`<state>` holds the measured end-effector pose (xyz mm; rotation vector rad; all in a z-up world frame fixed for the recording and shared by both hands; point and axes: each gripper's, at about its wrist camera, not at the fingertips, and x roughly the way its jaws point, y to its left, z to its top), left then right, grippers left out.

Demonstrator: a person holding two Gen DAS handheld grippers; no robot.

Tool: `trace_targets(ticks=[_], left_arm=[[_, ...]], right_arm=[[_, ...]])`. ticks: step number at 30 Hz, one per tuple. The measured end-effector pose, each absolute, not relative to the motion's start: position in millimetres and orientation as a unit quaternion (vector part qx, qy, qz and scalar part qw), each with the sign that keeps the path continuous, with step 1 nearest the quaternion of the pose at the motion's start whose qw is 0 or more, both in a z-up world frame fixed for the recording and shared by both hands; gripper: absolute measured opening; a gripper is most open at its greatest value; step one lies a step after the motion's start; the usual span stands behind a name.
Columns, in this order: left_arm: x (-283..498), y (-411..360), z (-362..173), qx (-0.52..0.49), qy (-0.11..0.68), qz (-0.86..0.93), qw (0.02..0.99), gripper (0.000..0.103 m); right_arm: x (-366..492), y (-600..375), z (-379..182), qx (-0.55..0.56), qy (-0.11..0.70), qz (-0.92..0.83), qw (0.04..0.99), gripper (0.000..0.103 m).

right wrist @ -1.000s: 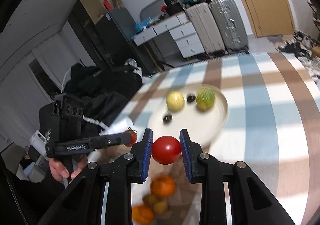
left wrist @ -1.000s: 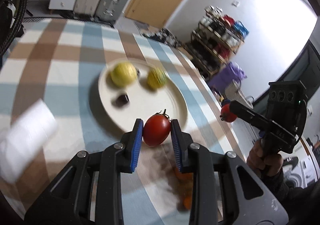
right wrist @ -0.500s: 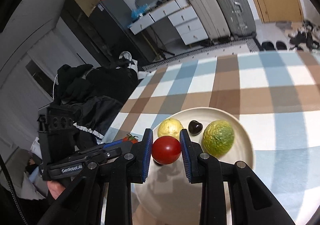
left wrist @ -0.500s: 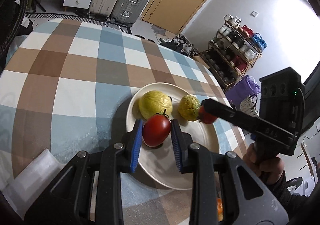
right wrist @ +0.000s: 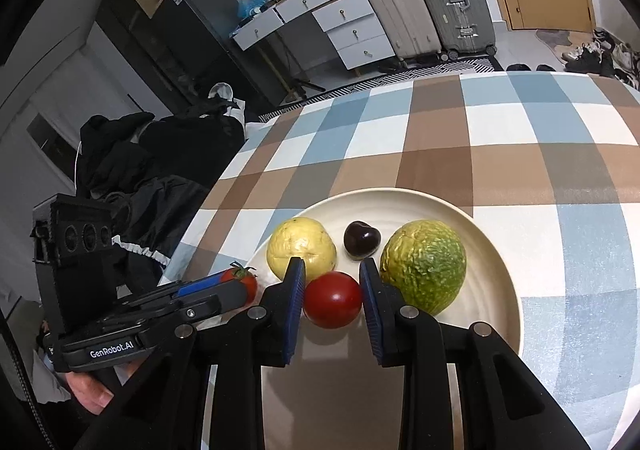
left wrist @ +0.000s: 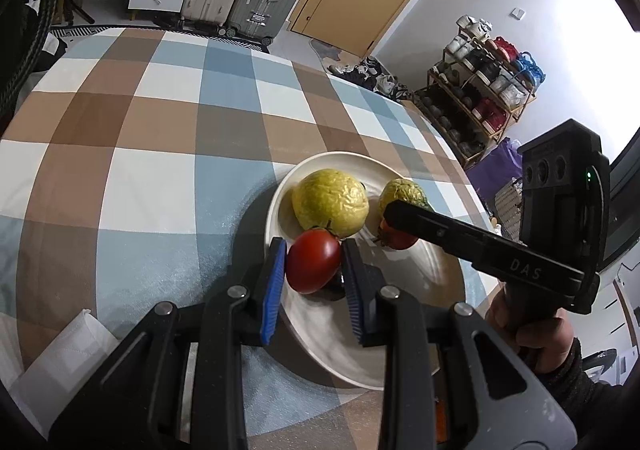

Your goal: Organize fruits

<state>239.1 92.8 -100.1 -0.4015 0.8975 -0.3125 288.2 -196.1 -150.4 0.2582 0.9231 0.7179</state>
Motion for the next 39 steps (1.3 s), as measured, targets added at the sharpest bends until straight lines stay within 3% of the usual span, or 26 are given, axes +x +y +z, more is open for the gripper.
trace_targets(ticks=[5, 7, 9, 10, 12, 14, 19, 22, 26, 35, 39], left_arm=[[239.5, 90.3, -98.8, -0.188, 0.437, -0.145, 0.868, 0.026], [238.3, 88.6, -96.7, -0.184, 0.438, -0.141, 0.869, 0.027], [235.2, 87.2, -93.0, -0.181, 0.437, -0.138, 0.870, 0.033], [232.9, 87.3, -90.6, -0.180, 0.435, -0.135, 0.872, 0.036], [227.0, 87.5, -84.5, -0.178, 0.429, -0.125, 0.877, 0.053], [220.0, 88.0, -77.8, -0.180, 0.423, -0.122, 0.880, 0.057], [194.8, 78.4, -54.4, -0.152, 0.411, -0.108, 0.892, 0.062], [171.6, 65.7, -36.3, -0.122, 0.395, -0.092, 0.906, 0.072], [140.1, 50.3, -14.9, -0.102, 0.376, -0.089, 0.917, 0.081], [77.1, 14.4, 12.7, -0.056, 0.362, -0.082, 0.927, 0.087], [53.4, 7.4, 14.2, -0.058, 0.361, -0.083, 0.927, 0.098]], right_arm=[[291.3, -196.0, -150.2, 0.136, 0.433, 0.332, 0.827, 0.030], [290.1, -198.1, -147.2, 0.143, 0.429, 0.334, 0.827, 0.037], [286.5, -203.0, -141.7, 0.152, 0.422, 0.338, 0.828, 0.048], [283.3, -206.3, -137.3, 0.157, 0.415, 0.339, 0.829, 0.048], [276.5, -212.2, -127.2, 0.157, 0.404, 0.345, 0.833, 0.050], [266.2, -220.2, -115.3, 0.152, 0.391, 0.343, 0.841, 0.054], [230.2, -245.2, -88.4, 0.147, 0.357, 0.333, 0.861, 0.085], [207.3, -257.0, -76.1, 0.137, 0.343, 0.323, 0.871, 0.093], [171.0, -275.1, -62.3, 0.133, 0.325, 0.312, 0.883, 0.097], [94.9, -305.1, -45.8, 0.134, 0.289, 0.302, 0.899, 0.102], [67.7, -311.7, -47.3, 0.134, 0.278, 0.303, 0.902, 0.103]])
